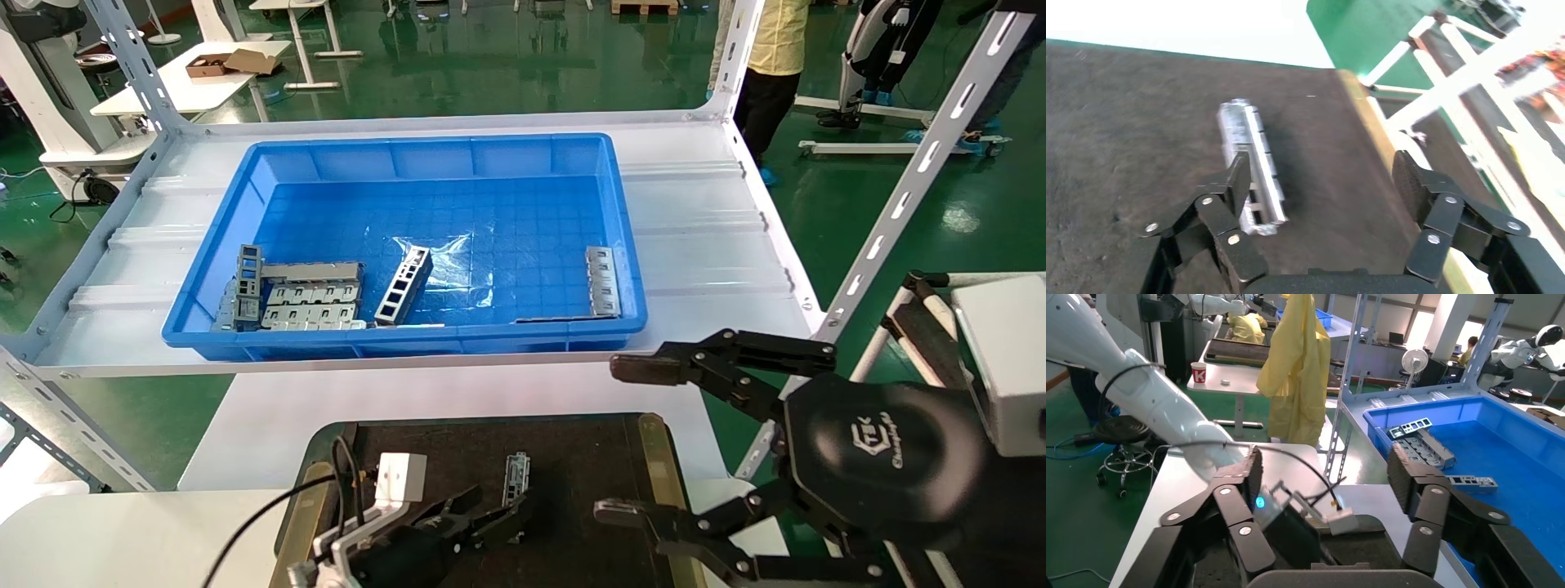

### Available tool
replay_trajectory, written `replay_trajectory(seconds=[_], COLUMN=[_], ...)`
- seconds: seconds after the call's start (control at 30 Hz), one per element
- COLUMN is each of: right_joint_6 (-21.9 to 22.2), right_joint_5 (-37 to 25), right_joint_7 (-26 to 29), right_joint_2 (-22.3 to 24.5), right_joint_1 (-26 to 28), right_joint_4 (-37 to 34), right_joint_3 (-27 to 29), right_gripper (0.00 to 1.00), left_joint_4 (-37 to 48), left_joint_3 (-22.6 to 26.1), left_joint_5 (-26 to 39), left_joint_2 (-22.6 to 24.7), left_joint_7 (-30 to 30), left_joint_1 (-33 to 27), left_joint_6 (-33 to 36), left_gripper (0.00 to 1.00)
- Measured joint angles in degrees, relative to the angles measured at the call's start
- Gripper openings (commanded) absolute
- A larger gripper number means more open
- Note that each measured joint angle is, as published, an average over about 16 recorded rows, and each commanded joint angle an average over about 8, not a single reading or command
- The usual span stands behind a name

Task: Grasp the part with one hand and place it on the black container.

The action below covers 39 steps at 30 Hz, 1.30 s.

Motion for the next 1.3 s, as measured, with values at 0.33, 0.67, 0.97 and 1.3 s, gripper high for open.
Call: replay_trajectory(seconds=[0.33, 0.67, 0.97, 1.3], right_joint_6=[0.0, 0.0, 0.0, 0.0], right_joint_5=[0.0, 0.0, 0.0, 0.0], right_joint_7=[0.0, 0.0, 0.0, 0.0], right_joint_2=[0.0, 0.0, 0.0, 0.0], right_joint_1=[0.0, 0.0, 0.0, 0.0], right_joint_4=[0.0, 0.0, 0.0, 0.0], right_joint_3=[0.0, 0.0, -0.1, -0.1], right_gripper=[1.00, 1.00, 1.00, 1.00], left_joint_4=[-4.3, -3.9, -3.6, -3.4], left_joint_3=[-5.7, -10.2, -11.5, -12.2], left_joint_5=[-3.6, -7.5, -8.7, -9.6], left_joint_2=[-8.9, -15.3, -20.0, -22.2], left_joint_7=[4.4, 9.3, 11.0, 11.3], left_joint_1=[-0.3, -1.2, -3.1, -4.3], left_joint_6=[18.4, 34.7, 44.1, 48.2], left_gripper=[1.00, 1.00, 1.00, 1.00])
